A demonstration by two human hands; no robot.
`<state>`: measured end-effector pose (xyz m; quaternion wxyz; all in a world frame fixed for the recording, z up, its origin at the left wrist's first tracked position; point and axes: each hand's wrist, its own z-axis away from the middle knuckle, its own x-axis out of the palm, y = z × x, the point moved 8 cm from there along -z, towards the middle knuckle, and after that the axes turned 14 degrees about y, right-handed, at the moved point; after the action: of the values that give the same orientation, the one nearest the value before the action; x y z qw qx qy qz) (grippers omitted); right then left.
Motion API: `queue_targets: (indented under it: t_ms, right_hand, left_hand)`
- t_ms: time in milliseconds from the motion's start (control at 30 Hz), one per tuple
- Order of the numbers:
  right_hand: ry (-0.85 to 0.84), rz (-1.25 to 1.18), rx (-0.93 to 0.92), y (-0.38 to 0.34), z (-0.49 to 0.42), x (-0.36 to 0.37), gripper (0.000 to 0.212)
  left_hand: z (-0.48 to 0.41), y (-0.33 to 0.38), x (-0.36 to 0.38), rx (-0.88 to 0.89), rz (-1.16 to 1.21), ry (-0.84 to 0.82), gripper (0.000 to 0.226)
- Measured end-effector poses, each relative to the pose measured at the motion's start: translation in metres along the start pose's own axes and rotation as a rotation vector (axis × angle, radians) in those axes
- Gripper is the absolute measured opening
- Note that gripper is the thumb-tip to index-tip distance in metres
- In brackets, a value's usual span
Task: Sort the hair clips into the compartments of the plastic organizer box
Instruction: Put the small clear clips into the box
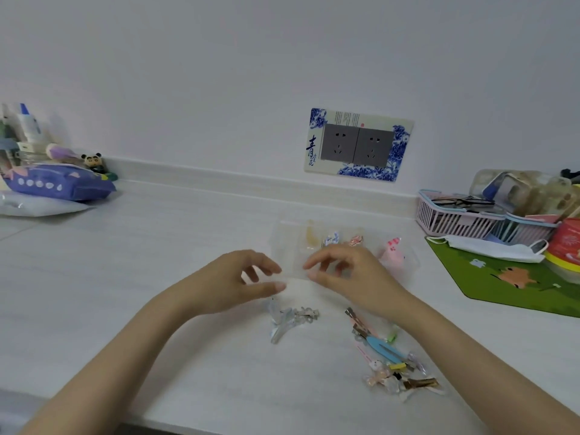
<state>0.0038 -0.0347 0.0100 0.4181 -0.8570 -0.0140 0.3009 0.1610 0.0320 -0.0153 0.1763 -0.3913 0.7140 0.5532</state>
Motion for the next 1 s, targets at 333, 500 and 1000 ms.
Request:
queue_targets:
  t_ms: [333,500,1000]
  right_hand:
    - [-0.045,0.026,0.069,0.017,0.013,0.015,0.005]
    - [-0.047,0.014,0.077,0.016,0.016,0.014,0.004]
    - [0.094,-0.396,0.132,-0.013,-0.007,0.005,0.012]
  left_hand:
    - [0.017,-0.018,0.013,0.052,-0.034,-0.141,0.036]
    - [0.015,-0.021,0.004,0.062,-0.055,-0.018,0.023]
    - [-0.012,0.031,-0.025,0.082,0.414,0.286,0.008]
